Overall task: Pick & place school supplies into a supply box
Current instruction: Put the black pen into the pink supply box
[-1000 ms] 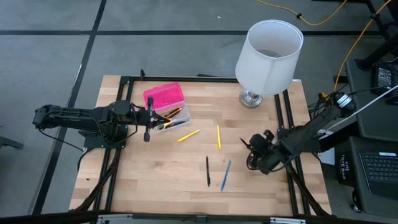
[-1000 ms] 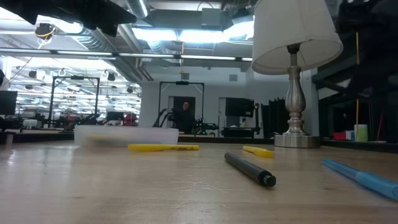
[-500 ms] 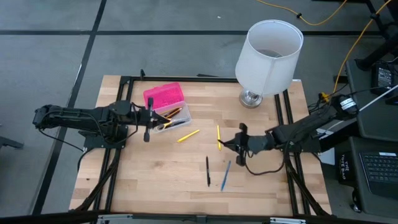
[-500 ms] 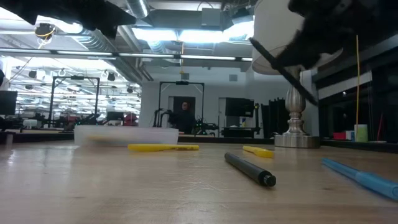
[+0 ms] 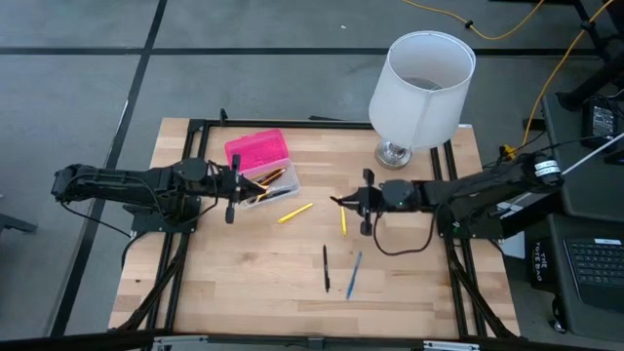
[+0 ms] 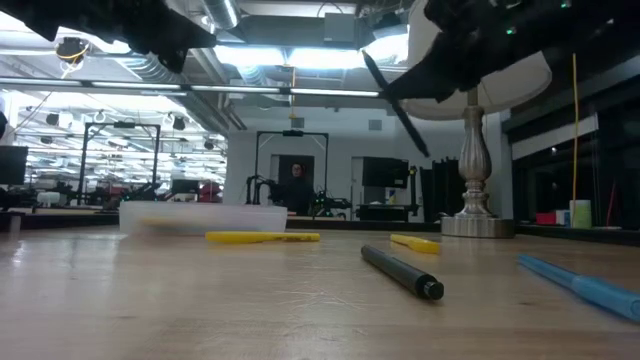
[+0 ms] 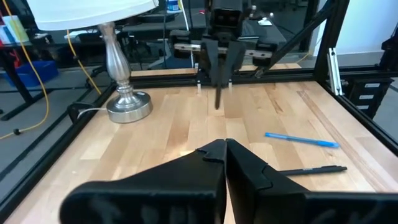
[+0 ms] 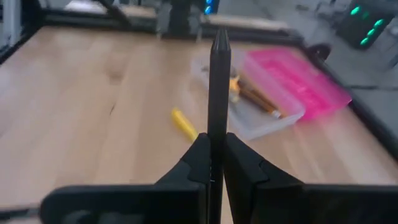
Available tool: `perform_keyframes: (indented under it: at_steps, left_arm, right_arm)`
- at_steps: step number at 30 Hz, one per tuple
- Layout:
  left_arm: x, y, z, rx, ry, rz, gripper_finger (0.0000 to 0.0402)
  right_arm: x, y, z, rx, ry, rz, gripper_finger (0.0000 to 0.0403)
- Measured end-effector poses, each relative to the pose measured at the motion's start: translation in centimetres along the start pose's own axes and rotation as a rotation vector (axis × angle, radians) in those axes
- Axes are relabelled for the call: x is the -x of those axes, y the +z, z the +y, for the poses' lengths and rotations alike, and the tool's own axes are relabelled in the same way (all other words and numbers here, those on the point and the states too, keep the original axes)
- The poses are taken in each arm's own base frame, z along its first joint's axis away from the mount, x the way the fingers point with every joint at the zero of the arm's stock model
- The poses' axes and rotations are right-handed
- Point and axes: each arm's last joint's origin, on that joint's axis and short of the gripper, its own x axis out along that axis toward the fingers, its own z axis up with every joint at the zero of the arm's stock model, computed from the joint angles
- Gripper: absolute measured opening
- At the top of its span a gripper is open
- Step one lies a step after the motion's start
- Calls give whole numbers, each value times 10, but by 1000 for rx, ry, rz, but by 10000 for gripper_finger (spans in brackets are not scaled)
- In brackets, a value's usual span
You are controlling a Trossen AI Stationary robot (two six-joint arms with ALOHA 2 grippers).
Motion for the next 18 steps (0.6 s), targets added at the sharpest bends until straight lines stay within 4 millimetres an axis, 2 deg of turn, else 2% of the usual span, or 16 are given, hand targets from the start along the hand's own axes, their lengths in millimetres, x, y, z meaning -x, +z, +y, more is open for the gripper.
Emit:
perform_keyframes:
  at_steps: [3, 11, 18]
  left_arm:
    - [0, 0, 0, 0, 0, -2, 6]
    - [0, 1, 0, 0, 3, -8, 8]
    - [-5, 7, 1, 0, 24, -75, 53]
  right_arm:
    - [-5, 4, -8, 20, -16, -63, 27]
    - [-20, 11, -19, 28, 96, -222, 27]
    - [-32, 8, -28, 20, 94, -275, 27]
